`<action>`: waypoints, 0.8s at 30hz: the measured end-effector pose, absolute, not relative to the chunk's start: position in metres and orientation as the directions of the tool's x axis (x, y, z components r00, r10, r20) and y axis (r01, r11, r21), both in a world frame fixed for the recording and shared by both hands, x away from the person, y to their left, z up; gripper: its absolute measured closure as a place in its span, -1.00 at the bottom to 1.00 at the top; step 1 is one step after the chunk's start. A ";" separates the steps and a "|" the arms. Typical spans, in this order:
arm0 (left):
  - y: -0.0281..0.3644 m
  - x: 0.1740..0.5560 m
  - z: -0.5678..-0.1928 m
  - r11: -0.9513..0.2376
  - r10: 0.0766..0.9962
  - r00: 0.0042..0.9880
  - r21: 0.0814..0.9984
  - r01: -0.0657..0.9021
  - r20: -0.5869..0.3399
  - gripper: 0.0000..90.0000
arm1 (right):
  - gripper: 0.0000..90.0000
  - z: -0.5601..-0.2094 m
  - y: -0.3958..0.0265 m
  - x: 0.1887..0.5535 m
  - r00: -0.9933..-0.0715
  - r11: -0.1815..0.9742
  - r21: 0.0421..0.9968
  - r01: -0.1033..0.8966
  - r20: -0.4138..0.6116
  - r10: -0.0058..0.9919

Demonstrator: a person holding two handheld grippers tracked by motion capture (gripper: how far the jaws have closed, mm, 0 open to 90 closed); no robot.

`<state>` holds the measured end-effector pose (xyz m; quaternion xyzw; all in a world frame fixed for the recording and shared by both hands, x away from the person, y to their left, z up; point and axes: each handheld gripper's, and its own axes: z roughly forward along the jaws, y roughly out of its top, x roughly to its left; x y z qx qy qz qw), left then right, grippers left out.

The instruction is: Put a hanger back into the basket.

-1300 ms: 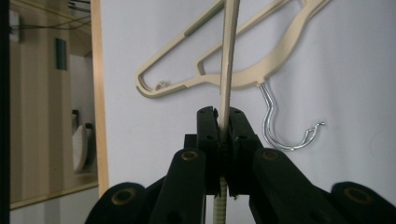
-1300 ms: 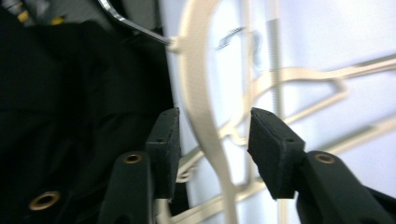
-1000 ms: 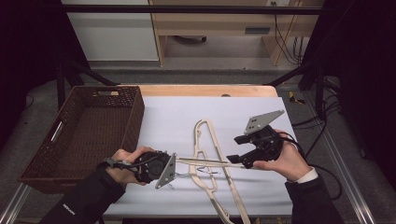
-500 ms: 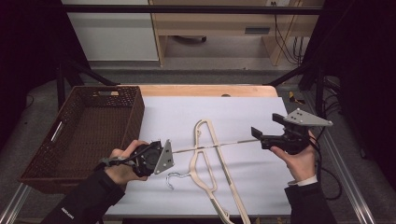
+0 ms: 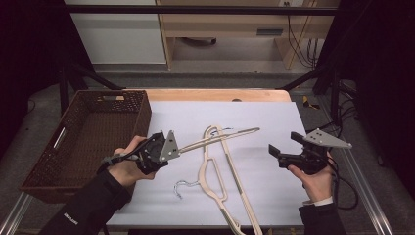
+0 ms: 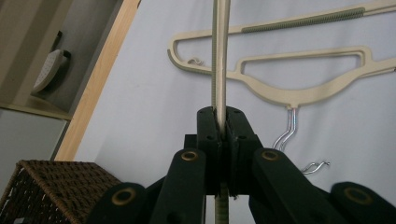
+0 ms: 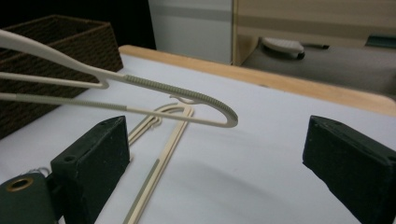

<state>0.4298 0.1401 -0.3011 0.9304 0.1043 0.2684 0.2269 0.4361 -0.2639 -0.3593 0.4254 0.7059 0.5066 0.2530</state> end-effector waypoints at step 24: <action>0.180 0.442 -0.227 -0.760 0.489 0.774 0.631 0.154 0.401 0.91 | -0.82 -0.376 -0.258 0.429 -0.547 0.173 0.914 0.366 0.061 0.835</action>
